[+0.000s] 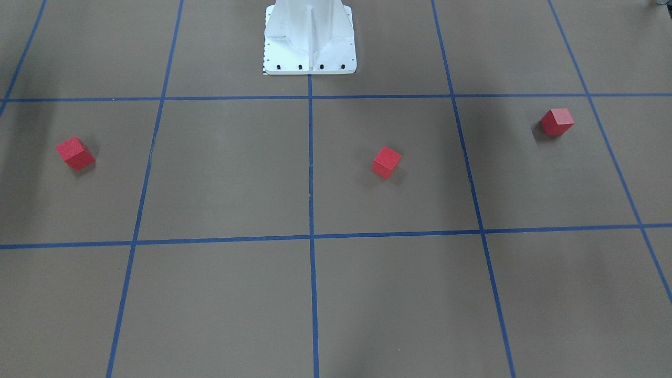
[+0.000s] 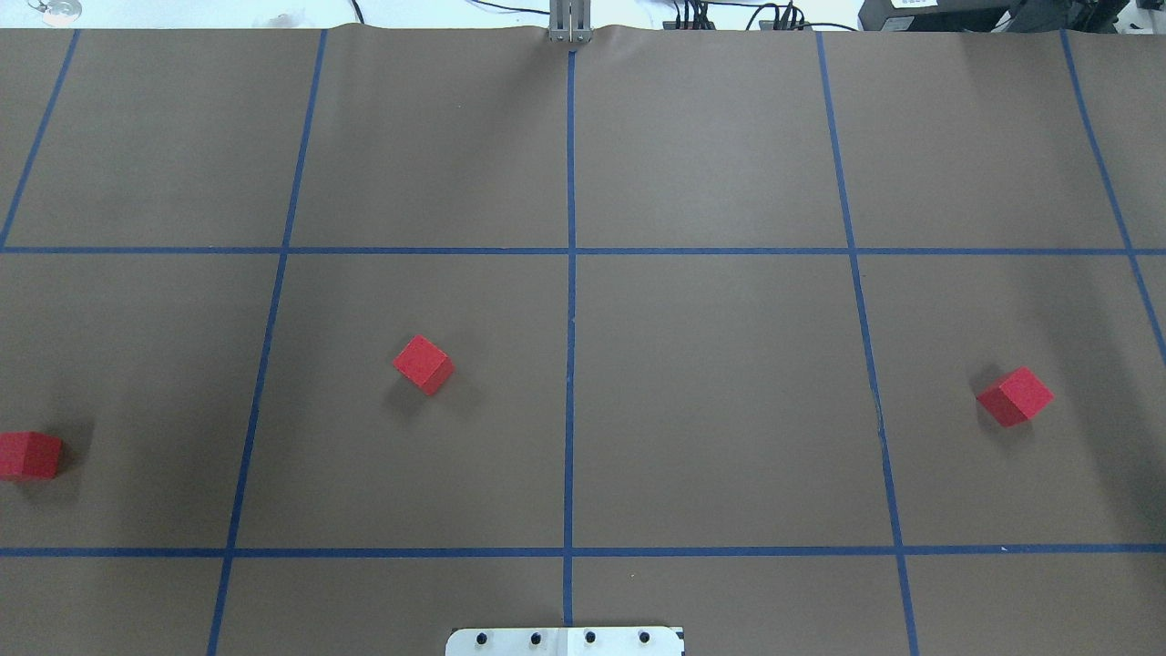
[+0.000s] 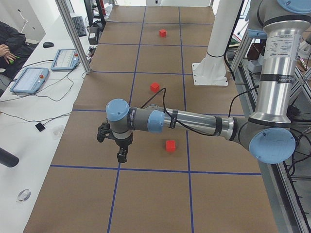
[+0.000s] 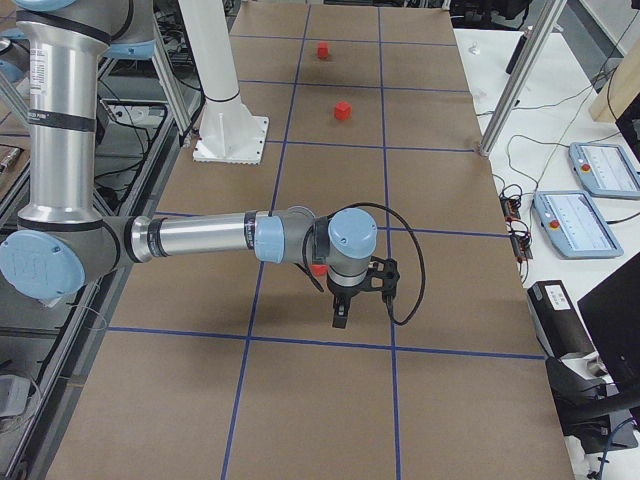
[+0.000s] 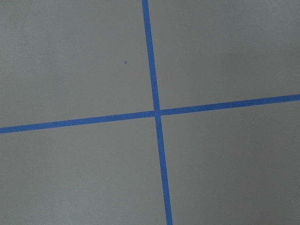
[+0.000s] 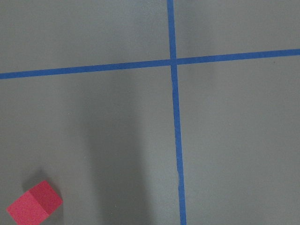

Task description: Form red blocks into L shape at center

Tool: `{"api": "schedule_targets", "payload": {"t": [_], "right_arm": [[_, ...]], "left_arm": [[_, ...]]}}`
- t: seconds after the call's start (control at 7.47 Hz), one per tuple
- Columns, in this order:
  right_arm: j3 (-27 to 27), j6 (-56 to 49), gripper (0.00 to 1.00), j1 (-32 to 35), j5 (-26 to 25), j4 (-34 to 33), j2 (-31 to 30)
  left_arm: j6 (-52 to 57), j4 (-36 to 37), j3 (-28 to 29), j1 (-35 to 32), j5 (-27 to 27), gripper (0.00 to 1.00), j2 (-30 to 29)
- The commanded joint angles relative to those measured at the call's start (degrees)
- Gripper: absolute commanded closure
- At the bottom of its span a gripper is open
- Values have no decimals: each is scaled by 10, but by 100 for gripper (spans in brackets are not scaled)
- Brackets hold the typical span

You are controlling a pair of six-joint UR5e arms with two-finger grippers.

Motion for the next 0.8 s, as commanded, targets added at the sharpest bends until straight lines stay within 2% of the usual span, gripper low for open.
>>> {"api": "schedule_targets", "payload": {"t": [0.0, 0.4, 0.54, 0.67], "right_arm": [[2, 0, 1, 0, 2, 0, 0], [5, 0, 1, 0, 2, 0, 0], [4, 0, 1, 0, 2, 0, 0], [4, 1, 1, 0, 2, 0, 0]], "left_arm": [[-1, -4, -23, 0, 1, 0, -11], [-19, 0, -117, 12, -14, 0, -46], [-136, -5, -126, 59, -34, 1, -61], [-226, -5, -146, 116, -27, 1, -83]]}}
